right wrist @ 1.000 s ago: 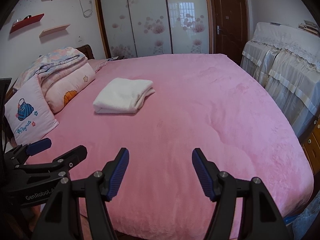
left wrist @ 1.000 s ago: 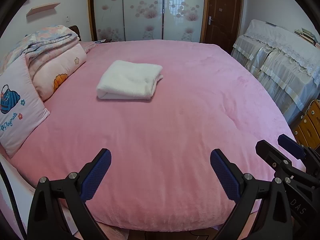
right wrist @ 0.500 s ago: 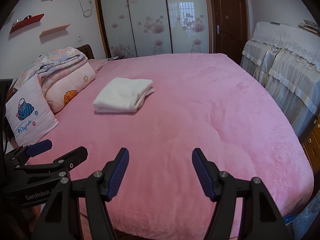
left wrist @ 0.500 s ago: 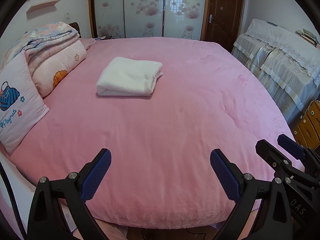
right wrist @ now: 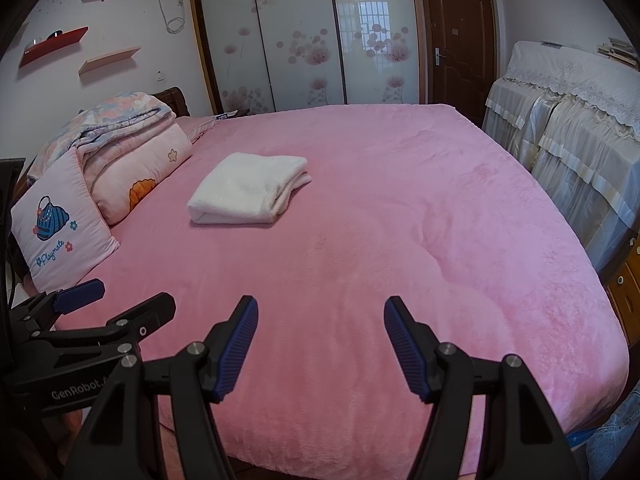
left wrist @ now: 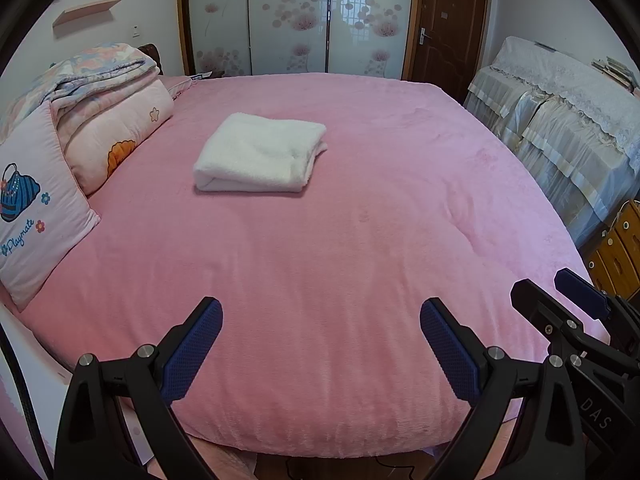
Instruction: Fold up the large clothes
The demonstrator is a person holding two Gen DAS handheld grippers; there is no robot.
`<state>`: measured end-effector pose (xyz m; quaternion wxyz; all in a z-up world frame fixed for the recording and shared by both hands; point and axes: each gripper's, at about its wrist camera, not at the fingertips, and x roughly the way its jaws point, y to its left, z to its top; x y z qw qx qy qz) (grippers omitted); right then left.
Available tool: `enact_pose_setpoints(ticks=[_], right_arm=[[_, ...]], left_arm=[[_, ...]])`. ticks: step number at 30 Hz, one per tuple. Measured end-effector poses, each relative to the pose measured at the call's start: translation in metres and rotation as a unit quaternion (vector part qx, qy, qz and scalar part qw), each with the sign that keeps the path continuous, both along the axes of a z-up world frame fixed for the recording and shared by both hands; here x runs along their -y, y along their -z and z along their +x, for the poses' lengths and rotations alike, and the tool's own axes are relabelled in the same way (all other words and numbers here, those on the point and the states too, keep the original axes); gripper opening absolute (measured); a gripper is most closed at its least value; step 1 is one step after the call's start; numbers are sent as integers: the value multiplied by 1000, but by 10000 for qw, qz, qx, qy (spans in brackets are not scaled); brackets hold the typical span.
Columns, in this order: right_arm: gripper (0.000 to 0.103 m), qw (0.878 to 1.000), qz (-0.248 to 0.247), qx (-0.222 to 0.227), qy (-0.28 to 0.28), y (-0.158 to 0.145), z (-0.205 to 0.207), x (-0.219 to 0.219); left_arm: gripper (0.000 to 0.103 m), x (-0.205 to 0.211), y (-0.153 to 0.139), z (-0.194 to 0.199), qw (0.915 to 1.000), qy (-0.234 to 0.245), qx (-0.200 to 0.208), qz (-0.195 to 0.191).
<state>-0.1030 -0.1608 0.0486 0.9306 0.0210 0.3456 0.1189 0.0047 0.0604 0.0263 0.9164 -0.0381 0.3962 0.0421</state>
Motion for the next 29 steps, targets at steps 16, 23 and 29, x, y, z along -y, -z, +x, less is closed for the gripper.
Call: enact_pose_setpoints(ticks=[16,23,29], right_arm=[[66,10000,12,-10,-9,0,1,2],[66,10000,6,-24,-7,0,1,2],[66,10000,-1,-41,-5,1,0,3]], left_arm=[[98,-3,0,-1,10000,8,-8,0],[98,-4,0,0,10000,15,-11,27],[98,-3,1,0,10000,21,-31,64]])
